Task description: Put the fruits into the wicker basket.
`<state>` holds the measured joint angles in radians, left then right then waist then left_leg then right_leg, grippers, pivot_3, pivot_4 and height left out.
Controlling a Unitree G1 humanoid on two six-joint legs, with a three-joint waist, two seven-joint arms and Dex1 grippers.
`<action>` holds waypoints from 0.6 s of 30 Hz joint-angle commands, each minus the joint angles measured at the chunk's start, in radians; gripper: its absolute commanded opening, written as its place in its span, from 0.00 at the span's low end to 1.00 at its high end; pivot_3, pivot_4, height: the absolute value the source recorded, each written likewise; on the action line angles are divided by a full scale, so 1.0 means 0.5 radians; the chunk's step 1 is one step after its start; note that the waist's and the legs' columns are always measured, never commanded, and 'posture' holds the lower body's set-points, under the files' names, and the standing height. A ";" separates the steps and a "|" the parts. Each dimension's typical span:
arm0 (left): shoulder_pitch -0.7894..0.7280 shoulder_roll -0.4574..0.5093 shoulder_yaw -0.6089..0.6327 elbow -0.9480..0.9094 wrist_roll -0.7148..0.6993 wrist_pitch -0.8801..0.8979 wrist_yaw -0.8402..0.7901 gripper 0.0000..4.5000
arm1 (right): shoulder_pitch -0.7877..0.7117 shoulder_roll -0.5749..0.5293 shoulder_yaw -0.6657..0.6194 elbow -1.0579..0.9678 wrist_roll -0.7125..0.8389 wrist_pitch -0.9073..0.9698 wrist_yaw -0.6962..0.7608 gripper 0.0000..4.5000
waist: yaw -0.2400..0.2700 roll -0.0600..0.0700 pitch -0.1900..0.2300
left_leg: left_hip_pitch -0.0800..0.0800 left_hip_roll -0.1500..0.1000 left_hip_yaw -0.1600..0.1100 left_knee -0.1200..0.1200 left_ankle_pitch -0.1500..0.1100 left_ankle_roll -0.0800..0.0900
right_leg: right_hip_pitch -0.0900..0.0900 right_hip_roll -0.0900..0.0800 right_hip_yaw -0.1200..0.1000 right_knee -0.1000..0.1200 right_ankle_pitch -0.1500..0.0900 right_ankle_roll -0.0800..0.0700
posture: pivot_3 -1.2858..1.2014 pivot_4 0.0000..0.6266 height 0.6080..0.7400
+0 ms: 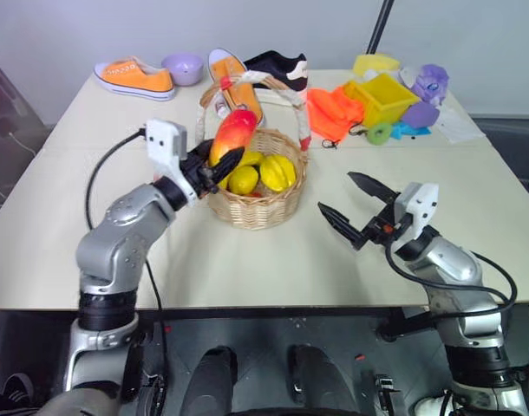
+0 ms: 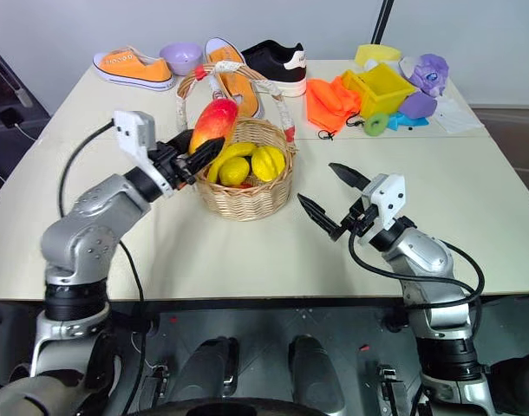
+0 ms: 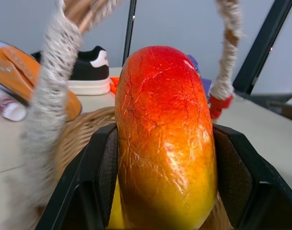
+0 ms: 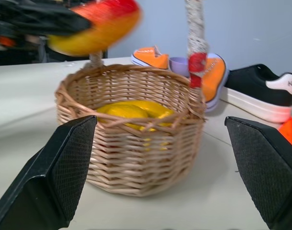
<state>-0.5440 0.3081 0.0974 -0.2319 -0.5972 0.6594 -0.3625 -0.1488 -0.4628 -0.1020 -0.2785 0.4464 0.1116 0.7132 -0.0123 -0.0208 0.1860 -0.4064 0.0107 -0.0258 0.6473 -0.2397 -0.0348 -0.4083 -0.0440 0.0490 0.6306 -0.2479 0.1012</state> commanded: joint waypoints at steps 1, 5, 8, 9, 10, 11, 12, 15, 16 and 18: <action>-0.066 -0.099 -0.051 0.063 0.032 -0.067 0.009 0.68 | 0.004 0.007 -0.006 -0.101 0.011 0.000 -0.024 1.00 | 0.001 0.000 0.000 | 0.000 -0.001 0.000 0.000 0.000 0.000 | 0.000 -0.001 0.000 0.000 0.000 0.000 | 0.52 0.24 1.00; -0.028 -0.105 -0.107 0.036 0.098 -0.073 0.010 0.99 | 0.008 0.006 0.001 -0.126 0.006 0.015 -0.041 1.00 | -0.006 0.000 0.000 | 0.000 -0.001 0.000 0.000 0.000 0.000 | -0.001 0.000 0.000 0.001 0.000 0.000 | 0.52 0.24 1.00; 0.002 -0.087 -0.069 -0.001 0.130 -0.110 0.026 0.99 | 0.018 -0.005 0.001 -0.134 0.006 0.020 -0.041 1.00 | -0.005 0.000 0.000 | 0.001 0.000 -0.001 -0.001 0.000 0.000 | -0.001 0.001 0.000 0.002 0.000 0.000 | 0.52 0.24 1.00; 0.033 -0.066 -0.041 -0.046 0.100 -0.103 -0.001 0.99 | 0.019 -0.007 0.000 -0.134 0.009 0.023 -0.039 1.00 | -0.004 0.000 0.000 | 0.001 0.000 -0.001 -0.001 0.000 0.000 | -0.001 0.001 0.000 0.001 0.000 0.000 | 0.52 0.24 1.00; 0.070 -0.042 -0.014 -0.101 0.070 -0.089 -0.024 0.99 | 0.022 -0.009 -0.002 -0.134 0.011 0.025 -0.036 1.00 | -0.006 0.000 0.000 | 0.000 0.000 -0.001 -0.001 0.000 0.000 | -0.001 0.001 0.000 0.001 0.000 0.000 | 0.52 0.24 1.00; 0.108 -0.017 0.018 -0.158 0.035 -0.064 -0.038 0.99 | 0.025 -0.013 -0.001 -0.136 0.012 0.027 -0.032 1.00 | -0.007 0.000 0.000 | 0.000 0.000 -0.001 -0.001 0.000 0.000 | -0.001 0.000 0.000 0.001 0.000 0.000 | 0.52 0.24 1.00; 0.156 0.019 0.065 -0.221 -0.005 -0.037 -0.049 0.99 | 0.028 -0.019 -0.004 -0.136 0.015 0.028 -0.024 1.00 | -0.006 0.000 0.000 | 0.000 0.000 -0.001 -0.001 0.000 0.000 | -0.001 0.000 0.000 0.001 0.000 0.000 | 0.52 0.24 1.00; 0.397 0.152 0.282 -0.405 -0.102 -0.026 -0.081 0.99 | 0.042 -0.053 0.011 -0.122 0.010 0.017 0.043 1.00 | -0.010 0.001 0.000 | 0.001 0.002 -0.001 -0.001 0.000 0.000 | -0.001 0.000 0.000 0.001 0.000 -0.001 | 0.52 0.24 1.00; 0.516 0.186 0.333 -0.460 -0.072 -0.086 -0.093 0.99 | 0.050 -0.067 0.026 -0.118 0.007 0.013 0.078 1.00 | -0.014 0.001 0.000 | 0.001 0.002 -0.001 -0.002 0.000 0.000 | -0.001 0.000 0.000 0.001 -0.001 -0.001 | 0.52 0.24 1.00; 0.750 0.199 0.416 -0.545 -0.012 -0.232 -0.107 0.99 | 0.061 -0.097 0.056 -0.113 0.006 0.003 0.148 1.00 | -0.013 0.002 -0.001 | 0.003 0.004 0.002 -0.004 0.000 0.000 | -0.001 0.000 0.001 0.001 -0.004 -0.007 | 0.52 0.24 1.00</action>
<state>-0.1936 0.4115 0.2701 -0.4510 -0.6124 0.5951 -0.4076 -0.1156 -0.5025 -0.0803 -0.3080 0.4430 0.1294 0.7621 -0.0189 -0.0198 0.1857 -0.4050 0.0127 -0.0249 0.6454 -0.2399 -0.0347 -0.4087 -0.0442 0.0496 0.6310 -0.2500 0.0974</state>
